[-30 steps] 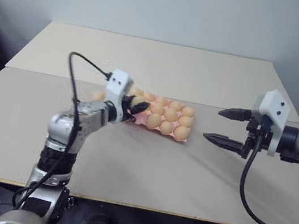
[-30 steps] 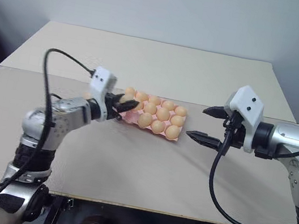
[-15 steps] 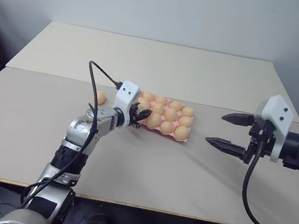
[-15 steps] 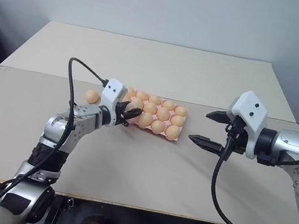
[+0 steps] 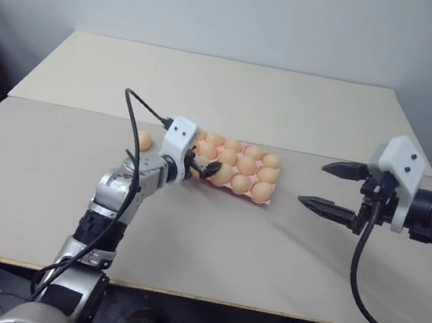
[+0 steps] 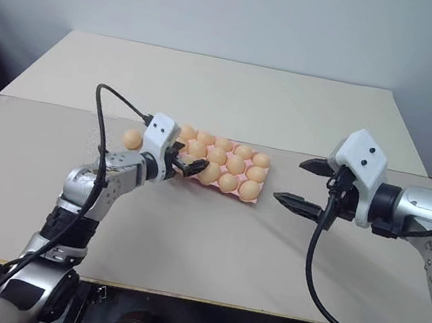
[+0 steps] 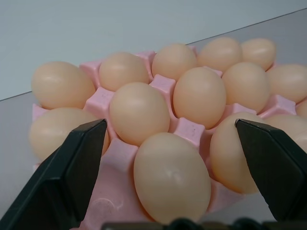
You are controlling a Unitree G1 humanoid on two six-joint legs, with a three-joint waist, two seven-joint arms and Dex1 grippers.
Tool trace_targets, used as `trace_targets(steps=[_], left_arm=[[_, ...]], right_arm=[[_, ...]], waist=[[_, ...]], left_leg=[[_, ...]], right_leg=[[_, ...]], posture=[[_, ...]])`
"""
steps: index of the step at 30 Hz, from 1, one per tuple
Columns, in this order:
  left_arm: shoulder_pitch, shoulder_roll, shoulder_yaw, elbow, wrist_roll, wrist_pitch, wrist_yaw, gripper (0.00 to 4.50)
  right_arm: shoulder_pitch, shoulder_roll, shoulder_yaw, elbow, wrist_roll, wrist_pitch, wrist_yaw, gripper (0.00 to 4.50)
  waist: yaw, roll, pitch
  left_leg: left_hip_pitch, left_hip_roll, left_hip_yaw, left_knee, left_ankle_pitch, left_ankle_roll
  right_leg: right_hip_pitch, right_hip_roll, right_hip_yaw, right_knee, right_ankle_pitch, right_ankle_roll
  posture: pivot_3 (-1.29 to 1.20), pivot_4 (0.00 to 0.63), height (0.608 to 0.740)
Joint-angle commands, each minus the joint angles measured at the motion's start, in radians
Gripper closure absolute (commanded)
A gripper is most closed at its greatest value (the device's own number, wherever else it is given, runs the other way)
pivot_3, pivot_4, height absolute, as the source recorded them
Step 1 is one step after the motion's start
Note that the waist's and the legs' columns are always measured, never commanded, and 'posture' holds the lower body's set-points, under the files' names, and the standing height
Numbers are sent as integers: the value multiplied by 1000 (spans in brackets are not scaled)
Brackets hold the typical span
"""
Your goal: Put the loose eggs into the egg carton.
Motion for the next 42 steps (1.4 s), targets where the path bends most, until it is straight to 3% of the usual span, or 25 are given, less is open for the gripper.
trace_targets(steps=[1, 8, 12, 18, 22, 28, 34, 42], left_arm=[[-4, 18, 48, -79, -41, 41, -19, 15], [-28, 52, 190, -166, -136, 176, -4, 15], [-60, 109, 350, -193, -223, 340, 29, 15], [47, 309, 449, -264, -269, 476, -6, 15], [225, 526, 510, -315, -263, 406, -141, 15], [376, 674, 653, -379, -355, 379, -309, 15], [365, 677, 746, -382, -425, 378, -318, 15], [353, 683, 742, -374, -479, 397, -281, 15]], right_arm=[[-17, -8, -16, -12, 10, -5, 5, 0], [-20, -9, -9, -5, 5, -11, 9, 0], [-27, -9, -2, 7, -1, -18, 15, 0], [-45, -3, 20, 33, -15, -36, 29, 0], [-63, 6, 44, 55, -30, -53, 39, 0], [-93, 16, 70, 86, -48, -74, 55, 0], [-113, 28, 91, 108, -63, -94, 66, 0], [-114, 25, 91, 109, -74, -99, 73, 0]], waist=[[0, 0, 0], [0, 0, 0], [-2, 0, 0], [-13, 0, 0], [-16, 0, 0], [-9, 0, 0], [-3, 0, 0], [-3, 0, 0]], left_leg=[[0, 0, 0, 0, 0, 0], [0, 0, 0, 0, 0, 0], [0, 0, 0, 0, 0, 0], [1, 1, 0, -1, 0, 0], [1, 1, 0, -1, 0, -1], [0, 2, 1, -1, 0, 0], [1, 1, 2, -2, 0, 0], [0, 2, 2, -2, 0, 0]], right_leg=[[0, 0, 0, 0, 0, 0], [0, 0, 0, 0, 0, 0], [0, 0, 0, 0, 0, 0], [0, 0, 0, 1, 0, 0], [-1, 0, 0, 0, 0, 0], [-2, 0, 0, 0, 0, 0], [-2, 0, 0, 0, 0, 0], [-2, 0, 0, 0, 0, 0]], posture=[[0, 150, 740], [0, 150, 740], [0, 150, 740], [0, 150, 740], [0, 150, 740], [0, 150, 740], [0, 150, 740], [0, 150, 740]])
